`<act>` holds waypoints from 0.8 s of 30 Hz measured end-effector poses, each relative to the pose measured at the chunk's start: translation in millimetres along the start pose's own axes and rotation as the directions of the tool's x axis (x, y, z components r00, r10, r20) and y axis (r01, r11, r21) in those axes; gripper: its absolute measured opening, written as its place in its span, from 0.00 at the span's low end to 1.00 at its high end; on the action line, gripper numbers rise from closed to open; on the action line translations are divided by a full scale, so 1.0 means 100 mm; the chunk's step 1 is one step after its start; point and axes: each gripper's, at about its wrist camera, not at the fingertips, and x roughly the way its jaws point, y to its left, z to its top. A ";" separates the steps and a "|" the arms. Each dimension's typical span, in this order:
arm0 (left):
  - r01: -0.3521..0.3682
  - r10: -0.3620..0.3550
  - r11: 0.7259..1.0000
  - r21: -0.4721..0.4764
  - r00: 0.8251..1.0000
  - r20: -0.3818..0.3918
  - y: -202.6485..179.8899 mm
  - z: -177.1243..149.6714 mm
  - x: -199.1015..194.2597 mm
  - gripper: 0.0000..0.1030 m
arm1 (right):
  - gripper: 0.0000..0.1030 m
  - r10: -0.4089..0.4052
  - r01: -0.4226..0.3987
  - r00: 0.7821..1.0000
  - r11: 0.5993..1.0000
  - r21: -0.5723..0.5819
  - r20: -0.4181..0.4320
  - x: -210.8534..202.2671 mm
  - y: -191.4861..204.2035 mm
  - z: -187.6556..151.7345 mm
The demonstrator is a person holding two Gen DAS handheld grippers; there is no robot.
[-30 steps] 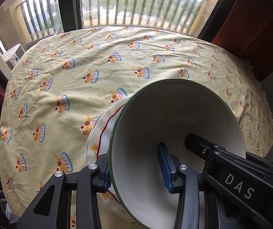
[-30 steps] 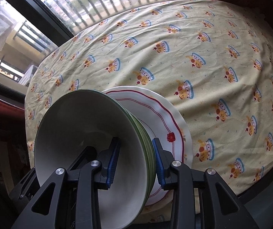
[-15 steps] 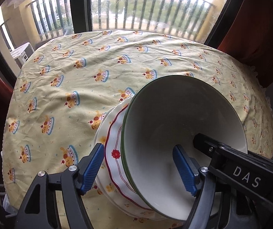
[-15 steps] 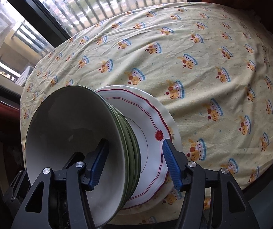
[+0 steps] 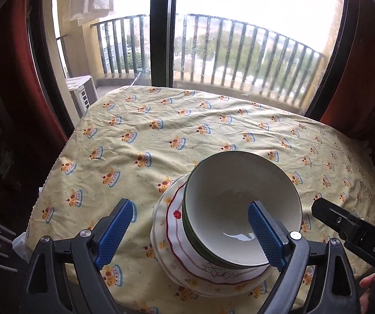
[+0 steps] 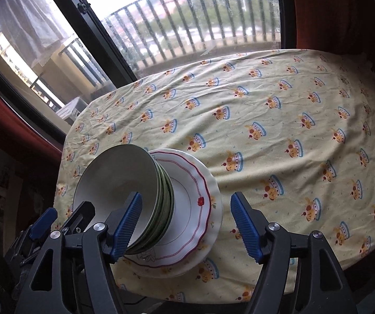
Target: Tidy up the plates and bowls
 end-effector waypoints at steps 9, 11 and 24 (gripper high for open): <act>-0.003 -0.007 0.998 0.067 0.989 0.147 -0.27 -0.50 -0.28 0.99 | 0.74 -0.058 0.079 0.984 0.990 -0.119 0.171 -0.37 -0.33 -0.36; -0.001 -0.008 0.998 0.063 0.990 0.139 -0.30 -0.62 -0.27 0.99 | 0.79 -0.086 0.123 0.973 0.979 -0.164 0.216 -0.41 -0.37 -0.51; 0.043 -0.061 0.993 0.109 0.984 0.165 -0.59 -1.20 -0.38 1.00 | 0.81 -0.121 0.172 0.946 0.974 -0.148 0.300 -0.47 -0.81 -1.12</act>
